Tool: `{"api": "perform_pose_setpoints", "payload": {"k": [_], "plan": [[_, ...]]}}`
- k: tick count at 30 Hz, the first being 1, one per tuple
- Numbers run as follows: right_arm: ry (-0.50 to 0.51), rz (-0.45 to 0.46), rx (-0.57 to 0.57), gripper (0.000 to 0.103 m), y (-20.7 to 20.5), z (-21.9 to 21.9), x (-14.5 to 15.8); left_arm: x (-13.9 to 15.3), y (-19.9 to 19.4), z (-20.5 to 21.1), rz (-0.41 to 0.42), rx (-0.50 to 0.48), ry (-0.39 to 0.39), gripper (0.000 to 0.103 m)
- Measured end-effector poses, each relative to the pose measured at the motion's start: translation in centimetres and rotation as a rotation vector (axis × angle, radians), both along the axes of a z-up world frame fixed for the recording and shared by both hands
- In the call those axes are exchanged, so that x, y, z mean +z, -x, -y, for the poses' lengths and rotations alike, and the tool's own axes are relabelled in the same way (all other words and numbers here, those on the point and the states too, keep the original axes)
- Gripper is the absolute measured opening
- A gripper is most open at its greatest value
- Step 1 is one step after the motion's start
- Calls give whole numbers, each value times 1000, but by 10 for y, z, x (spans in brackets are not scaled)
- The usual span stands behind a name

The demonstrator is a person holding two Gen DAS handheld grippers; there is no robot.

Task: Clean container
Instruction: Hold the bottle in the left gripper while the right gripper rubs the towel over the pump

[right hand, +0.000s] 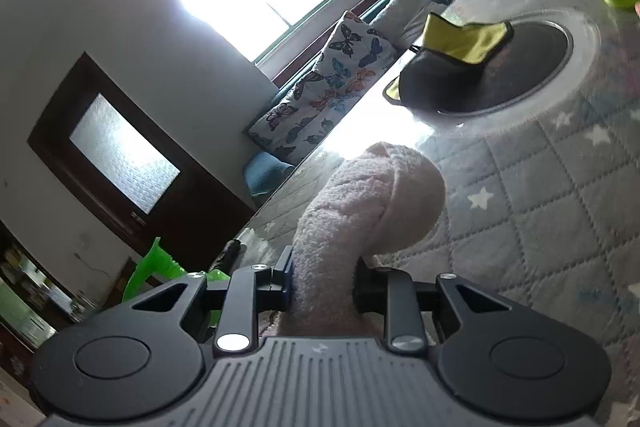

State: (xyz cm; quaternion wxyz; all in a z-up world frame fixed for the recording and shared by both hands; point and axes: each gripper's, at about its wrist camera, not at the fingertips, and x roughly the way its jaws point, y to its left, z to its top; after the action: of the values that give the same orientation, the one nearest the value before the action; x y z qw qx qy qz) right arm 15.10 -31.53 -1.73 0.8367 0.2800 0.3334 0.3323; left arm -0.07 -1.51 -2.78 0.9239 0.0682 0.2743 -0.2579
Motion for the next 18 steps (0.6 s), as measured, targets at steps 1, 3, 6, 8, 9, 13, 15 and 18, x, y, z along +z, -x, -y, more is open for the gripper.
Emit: {"api": "perform_pose_setpoints", "payload": {"k": [1,3,6,8,9,13,15,18], "plan": [[10,0,-3,25,0,0,-1,0,1,-1,1,2,-1,88],[29,-3,-5,25,0,1,-3,0,2,-3,-3,11,0,88],[43,-21,-2,25,2,1,-8,1,5,-7,-9,27,4,89],[65,-30,6,25,4,-2,-12,1,7,-12,-17,43,11,91],[81,-33,12,25,6,-4,-15,2,8,-15,-23,53,16,91],[149,-11,30,25,17,-14,-19,5,16,-21,-34,90,37,90],[178,7,41,25,27,-18,-18,8,21,-21,-28,110,46,90],[212,30,64,25,37,-22,-14,11,23,-20,-22,134,55,89]]}}
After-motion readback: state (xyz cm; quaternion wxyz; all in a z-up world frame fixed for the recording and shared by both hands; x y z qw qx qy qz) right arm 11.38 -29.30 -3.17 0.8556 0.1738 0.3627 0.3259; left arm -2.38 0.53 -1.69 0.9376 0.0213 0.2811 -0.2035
